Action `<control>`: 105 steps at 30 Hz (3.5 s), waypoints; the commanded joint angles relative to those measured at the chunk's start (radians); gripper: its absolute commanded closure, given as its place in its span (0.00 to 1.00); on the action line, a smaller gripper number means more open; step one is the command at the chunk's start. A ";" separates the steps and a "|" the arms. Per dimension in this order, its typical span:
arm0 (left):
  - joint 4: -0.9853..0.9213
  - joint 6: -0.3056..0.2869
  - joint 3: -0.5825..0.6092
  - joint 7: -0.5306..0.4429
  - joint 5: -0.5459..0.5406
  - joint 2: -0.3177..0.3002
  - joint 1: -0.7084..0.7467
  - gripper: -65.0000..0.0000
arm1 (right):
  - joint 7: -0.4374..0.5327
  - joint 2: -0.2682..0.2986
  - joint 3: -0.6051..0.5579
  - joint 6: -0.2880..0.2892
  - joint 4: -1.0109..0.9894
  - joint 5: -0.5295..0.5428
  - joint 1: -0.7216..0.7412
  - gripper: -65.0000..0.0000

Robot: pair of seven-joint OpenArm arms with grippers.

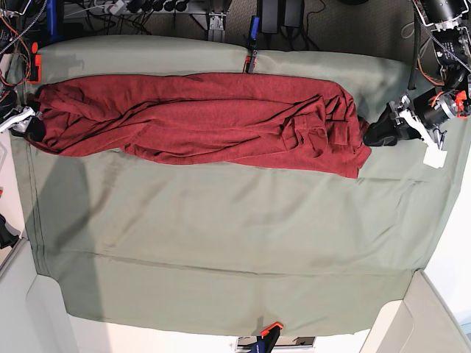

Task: Fold the T-shirt properly
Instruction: 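Release and move the left gripper to the shirt's end near the hem, then grasp the shirt end with the left gripper and push it toward the right gripper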

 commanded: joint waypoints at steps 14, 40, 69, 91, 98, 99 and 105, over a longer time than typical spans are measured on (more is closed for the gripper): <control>-0.043 -0.028 0.079 -0.016 -0.045 -0.004 -0.001 0.40 | 0.012 0.021 0.007 0.007 0.015 0.030 0.011 0.49; -0.010 -0.028 0.216 -0.018 -0.073 -0.101 -0.031 0.34 | 0.011 0.021 0.007 0.007 0.015 0.029 0.011 0.49; 0.000 -0.028 0.217 -0.015 -0.052 -0.082 -0.039 0.27 | -0.003 0.021 0.007 0.007 0.015 0.026 0.011 0.49; 0.000 -0.028 0.365 -0.050 0.045 0.108 -0.039 0.27 | -0.008 0.021 0.007 0.007 0.015 0.027 0.010 0.49; 0.000 -0.028 0.377 -0.072 0.140 0.158 -0.039 0.35 | -0.008 0.021 0.007 0.007 0.015 0.027 0.011 0.49; 0.000 -0.028 0.377 -0.072 0.146 0.161 -0.039 0.48 | -0.007 0.021 0.007 0.007 0.015 0.029 0.011 0.49; 0.000 -0.028 0.375 -0.130 0.220 0.162 -0.040 1.00 | -0.007 0.021 0.007 0.007 0.015 0.030 0.011 0.49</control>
